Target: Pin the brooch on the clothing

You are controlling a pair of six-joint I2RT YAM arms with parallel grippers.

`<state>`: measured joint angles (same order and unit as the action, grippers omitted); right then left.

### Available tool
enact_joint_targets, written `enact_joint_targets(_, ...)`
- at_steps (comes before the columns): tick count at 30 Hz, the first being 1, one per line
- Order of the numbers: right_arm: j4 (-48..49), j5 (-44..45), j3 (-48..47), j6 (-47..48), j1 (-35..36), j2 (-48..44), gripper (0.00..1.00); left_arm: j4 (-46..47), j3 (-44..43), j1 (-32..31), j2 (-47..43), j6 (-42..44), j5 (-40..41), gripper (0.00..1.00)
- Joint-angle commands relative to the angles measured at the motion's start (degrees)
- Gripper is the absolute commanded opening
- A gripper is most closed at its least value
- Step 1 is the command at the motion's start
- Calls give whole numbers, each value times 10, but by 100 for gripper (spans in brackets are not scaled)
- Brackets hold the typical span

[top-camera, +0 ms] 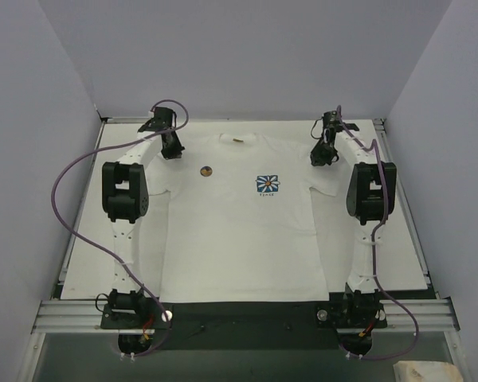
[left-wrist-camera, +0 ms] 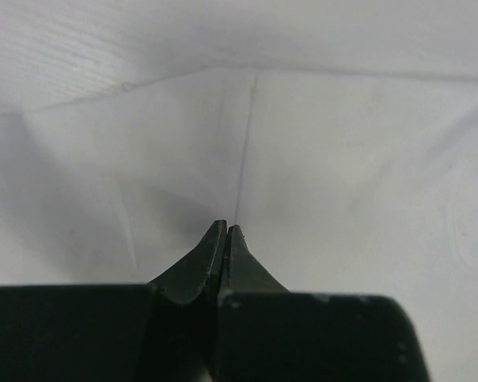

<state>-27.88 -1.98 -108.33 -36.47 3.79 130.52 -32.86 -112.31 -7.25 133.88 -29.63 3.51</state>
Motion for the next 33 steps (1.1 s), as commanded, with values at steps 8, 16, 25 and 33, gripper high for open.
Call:
enact_joint_targets(8, -78, -105, -105, -98, -77, 87, 0, -112, -213, 32, 142, -21, -35, 0)
enact_joint_targets(16, -113, -120, -224, -106, -83, 164, 0, -102, -242, 53, 169, -31, -68, 0)
enact_joint_targets(25, -114, -149, -235, -98, -95, 174, 0, -73, -260, 64, 179, -29, -116, 0)
enact_joint_targets(33, -111, -112, -201, -52, -81, 73, 0, 23, -123, 62, 54, -25, -125, 1)
